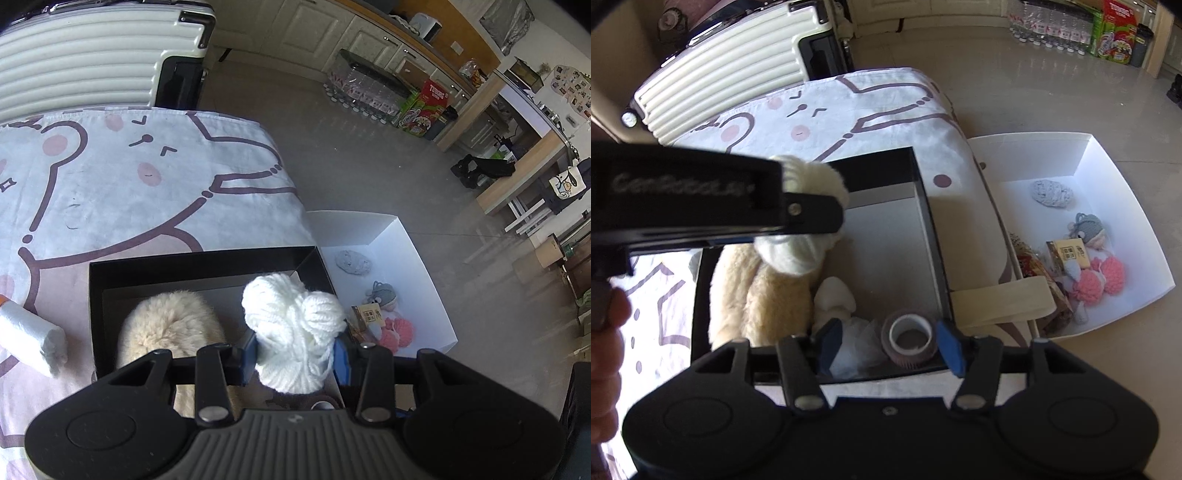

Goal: Organize objects
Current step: 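Open the left tool to drop the yarn in the box while the right tool releases the tape roll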

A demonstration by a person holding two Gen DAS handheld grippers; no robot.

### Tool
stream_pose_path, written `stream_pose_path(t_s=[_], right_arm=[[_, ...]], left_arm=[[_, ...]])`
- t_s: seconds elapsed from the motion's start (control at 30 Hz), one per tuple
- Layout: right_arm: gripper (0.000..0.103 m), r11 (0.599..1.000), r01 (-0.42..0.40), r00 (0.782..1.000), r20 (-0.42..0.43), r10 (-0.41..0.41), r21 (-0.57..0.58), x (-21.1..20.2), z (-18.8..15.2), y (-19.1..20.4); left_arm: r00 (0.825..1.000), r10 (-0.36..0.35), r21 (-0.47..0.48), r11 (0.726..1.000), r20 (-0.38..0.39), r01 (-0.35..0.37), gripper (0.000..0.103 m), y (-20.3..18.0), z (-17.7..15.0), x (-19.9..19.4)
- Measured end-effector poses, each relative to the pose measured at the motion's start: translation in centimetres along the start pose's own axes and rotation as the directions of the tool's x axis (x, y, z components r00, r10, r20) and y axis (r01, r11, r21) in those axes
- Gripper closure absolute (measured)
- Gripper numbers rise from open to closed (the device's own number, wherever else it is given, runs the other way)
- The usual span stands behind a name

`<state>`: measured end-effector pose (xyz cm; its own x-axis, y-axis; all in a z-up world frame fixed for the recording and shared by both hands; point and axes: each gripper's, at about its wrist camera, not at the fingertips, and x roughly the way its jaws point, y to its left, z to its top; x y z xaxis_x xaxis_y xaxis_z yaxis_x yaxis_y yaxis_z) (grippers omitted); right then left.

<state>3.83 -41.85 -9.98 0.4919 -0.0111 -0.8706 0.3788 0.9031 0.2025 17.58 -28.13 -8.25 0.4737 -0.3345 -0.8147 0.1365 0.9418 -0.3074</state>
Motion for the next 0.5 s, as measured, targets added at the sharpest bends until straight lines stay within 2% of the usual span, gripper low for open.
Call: stream_pose_path(t_s=[0.23, 0.37, 0.5], right_arm=[[0.051, 1.0, -0.026, 0.999, 0.029, 0.025, 0.002, -1.5, -0.2, -0.8], [0.06, 0.999, -0.031, 0.999, 0.025, 0.031, 0.009, -1.7, -0.5, -1.3], [0.067, 0.999, -0.037, 0.999, 0.03, 0.036, 0.012, -1.8, -0.6, -1.8]], left_arm=[[0.999, -0.015, -0.002, 1.0, -0.028, 0.015, 0.061, -0.6, -0.1, 1.5], [0.999, -0.029, -0.009, 1.0, -0.044, 0.029, 0.061, -0.9, -0.3, 2.3], [0.997, -0.028, -0.037, 0.999, -0.071, 0.026, 0.056, -0.9, -0.4, 3.2]])
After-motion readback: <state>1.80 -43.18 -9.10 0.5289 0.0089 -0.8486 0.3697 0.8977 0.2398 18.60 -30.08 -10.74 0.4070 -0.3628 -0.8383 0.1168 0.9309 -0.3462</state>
